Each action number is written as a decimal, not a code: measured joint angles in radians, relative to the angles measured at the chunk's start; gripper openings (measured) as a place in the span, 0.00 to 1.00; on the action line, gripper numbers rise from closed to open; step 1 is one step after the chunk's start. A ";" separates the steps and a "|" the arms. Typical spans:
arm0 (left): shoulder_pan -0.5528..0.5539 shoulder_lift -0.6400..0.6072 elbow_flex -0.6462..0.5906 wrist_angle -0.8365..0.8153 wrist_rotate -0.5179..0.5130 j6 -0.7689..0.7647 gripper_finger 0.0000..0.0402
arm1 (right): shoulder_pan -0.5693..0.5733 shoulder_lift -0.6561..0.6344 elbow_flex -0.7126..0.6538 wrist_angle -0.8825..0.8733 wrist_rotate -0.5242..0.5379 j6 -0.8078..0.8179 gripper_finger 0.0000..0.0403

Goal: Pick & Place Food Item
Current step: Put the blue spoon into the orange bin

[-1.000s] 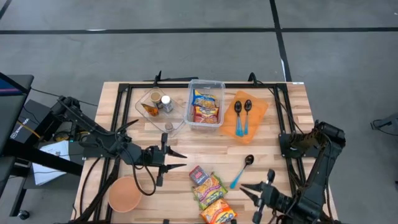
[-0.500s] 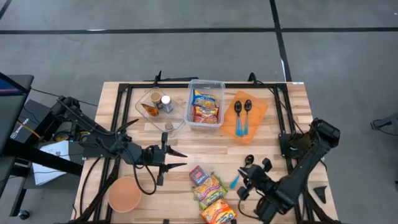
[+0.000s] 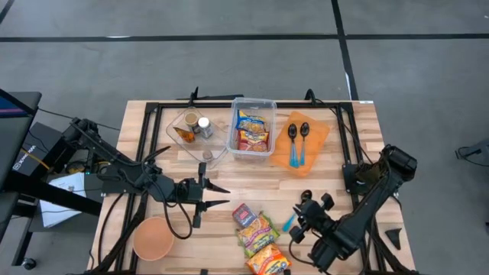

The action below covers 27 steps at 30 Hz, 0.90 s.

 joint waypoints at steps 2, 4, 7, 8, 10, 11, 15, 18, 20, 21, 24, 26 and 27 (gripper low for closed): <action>0.000 0.000 0.000 0.000 0.000 0.000 0.26 | -0.001 0.000 -0.008 0.005 -0.032 0.026 0.13; 0.000 0.000 0.000 0.000 0.000 0.000 0.26 | -0.006 0.000 -0.020 0.000 -0.057 0.077 0.13; 0.000 0.000 0.000 0.000 0.000 0.000 0.26 | -0.014 0.000 -0.044 -0.015 -0.083 0.130 0.13; 0.000 0.000 0.000 0.000 0.000 0.000 0.26 | -0.019 0.000 -0.052 -0.019 -0.090 0.143 0.13; 0.000 0.000 0.000 0.000 0.000 0.000 0.26 | -0.032 0.000 -0.073 -0.020 -0.120 0.165 0.13; 0.000 0.000 0.000 0.000 0.000 0.000 0.26 | -0.038 0.000 -0.085 -0.020 -0.141 0.175 0.13; 0.000 0.000 0.000 0.000 0.000 0.000 0.26 | -0.062 0.000 -0.138 -0.004 -0.220 0.216 0.17; 0.000 0.000 0.000 0.000 0.000 0.000 0.26 | -0.080 0.000 -0.187 0.063 -0.225 0.221 0.22; 0.000 0.000 0.000 0.000 0.000 0.000 0.26 | -0.094 0.000 -0.218 0.096 -0.235 0.234 0.28; 0.000 0.000 0.000 0.000 0.000 0.000 0.26 | -0.103 0.000 -0.235 0.120 -0.249 0.238 0.31; 0.000 0.000 0.000 0.000 0.000 0.000 0.26 | -0.127 0.000 -0.280 0.158 -0.298 0.239 0.40; 0.000 0.000 0.000 0.000 0.000 0.000 0.26 | -0.140 0.000 -0.303 0.197 -0.311 0.245 0.47; 0.000 0.000 0.000 0.000 0.000 0.000 0.26 | -0.145 0.000 -0.312 0.208 -0.319 0.250 0.50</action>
